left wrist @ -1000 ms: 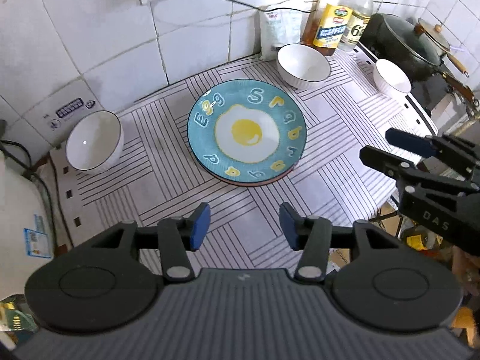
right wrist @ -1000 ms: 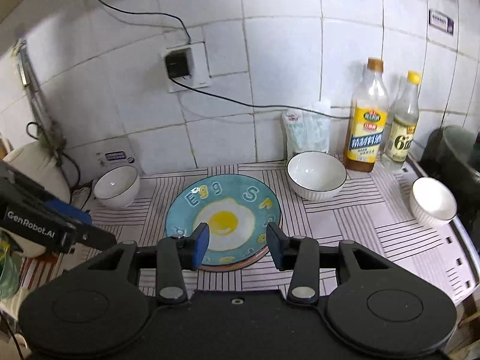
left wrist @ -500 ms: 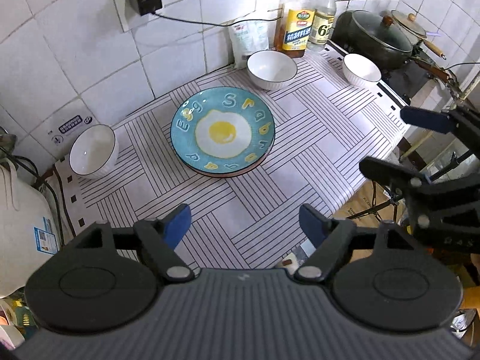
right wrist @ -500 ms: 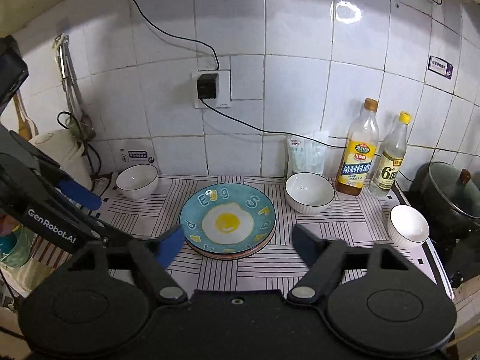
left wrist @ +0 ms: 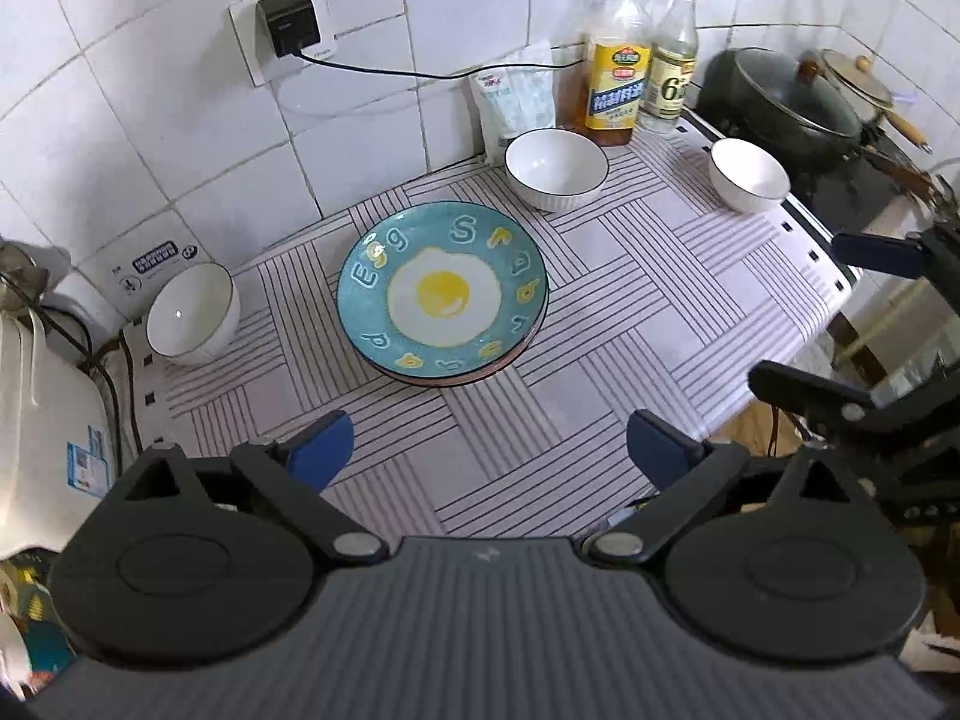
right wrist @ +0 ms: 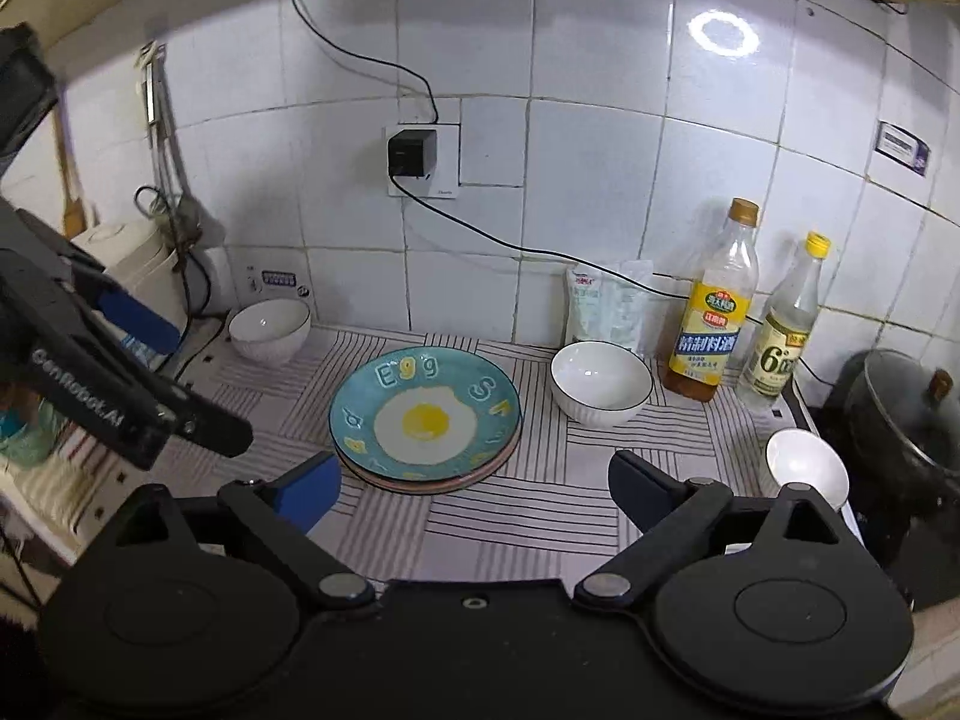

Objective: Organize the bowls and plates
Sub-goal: 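Move the left gripper toward the white bowl beside the bottles, then close the left gripper on the rim of the white bowl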

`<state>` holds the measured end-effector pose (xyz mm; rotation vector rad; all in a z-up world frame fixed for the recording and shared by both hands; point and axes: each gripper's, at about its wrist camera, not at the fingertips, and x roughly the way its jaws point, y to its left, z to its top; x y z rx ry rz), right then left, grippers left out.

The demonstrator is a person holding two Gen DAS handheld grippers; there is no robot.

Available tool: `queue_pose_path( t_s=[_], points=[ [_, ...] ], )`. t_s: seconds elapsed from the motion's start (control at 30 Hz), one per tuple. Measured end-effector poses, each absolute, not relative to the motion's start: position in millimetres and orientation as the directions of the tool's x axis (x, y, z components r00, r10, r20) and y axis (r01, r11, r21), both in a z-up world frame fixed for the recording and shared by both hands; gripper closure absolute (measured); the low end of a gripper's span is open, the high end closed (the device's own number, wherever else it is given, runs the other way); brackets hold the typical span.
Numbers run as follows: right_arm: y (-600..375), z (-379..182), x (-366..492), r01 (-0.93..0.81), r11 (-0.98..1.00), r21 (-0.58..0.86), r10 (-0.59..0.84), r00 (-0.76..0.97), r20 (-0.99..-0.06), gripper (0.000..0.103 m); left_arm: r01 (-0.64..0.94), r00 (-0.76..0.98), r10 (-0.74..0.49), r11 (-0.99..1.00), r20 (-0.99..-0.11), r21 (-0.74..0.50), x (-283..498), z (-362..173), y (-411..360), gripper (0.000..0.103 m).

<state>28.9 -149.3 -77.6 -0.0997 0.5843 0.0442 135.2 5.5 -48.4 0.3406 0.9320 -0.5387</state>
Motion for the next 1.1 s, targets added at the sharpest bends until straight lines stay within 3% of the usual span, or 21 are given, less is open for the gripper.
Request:
queue_pose_path(
  t_s=[0.4, 0.6, 0.77, 1.1],
  points=[
    [-261.0, -92.8, 31.5, -0.208, 0.968, -0.138, 0.101, 0.831, -0.548, 0.005, 0.435, 0.508, -0.231, 0.900, -0.830, 0.016, 135.3, -60.3, -78.3, 0.004],
    [-325.4, -103.2, 40.8, -0.217, 0.974, -0.066, 0.156, 0.854, -0.497, 0.005, 0.419, 0.503, -0.226, 0.908, -0.834, 0.007, 137.0, -64.0, -124.5, 0.004],
    [-369.6, -116.3, 51.8, -0.126, 0.992, -0.006, 0.106, 0.858, -0.502, 0.005, 0.419, 0.481, -0.213, 0.908, -0.850, 0.010, 145.6, -70.7, -160.5, 0.004],
    [-428.0, -174.4, 71.2, -0.032, 0.998, -0.055, -0.004, 0.832, -0.555, 0.005, 0.445, 0.477, -0.267, 0.895, -0.837, -0.032, 173.2, -89.6, -234.5, 0.007]
  ],
)
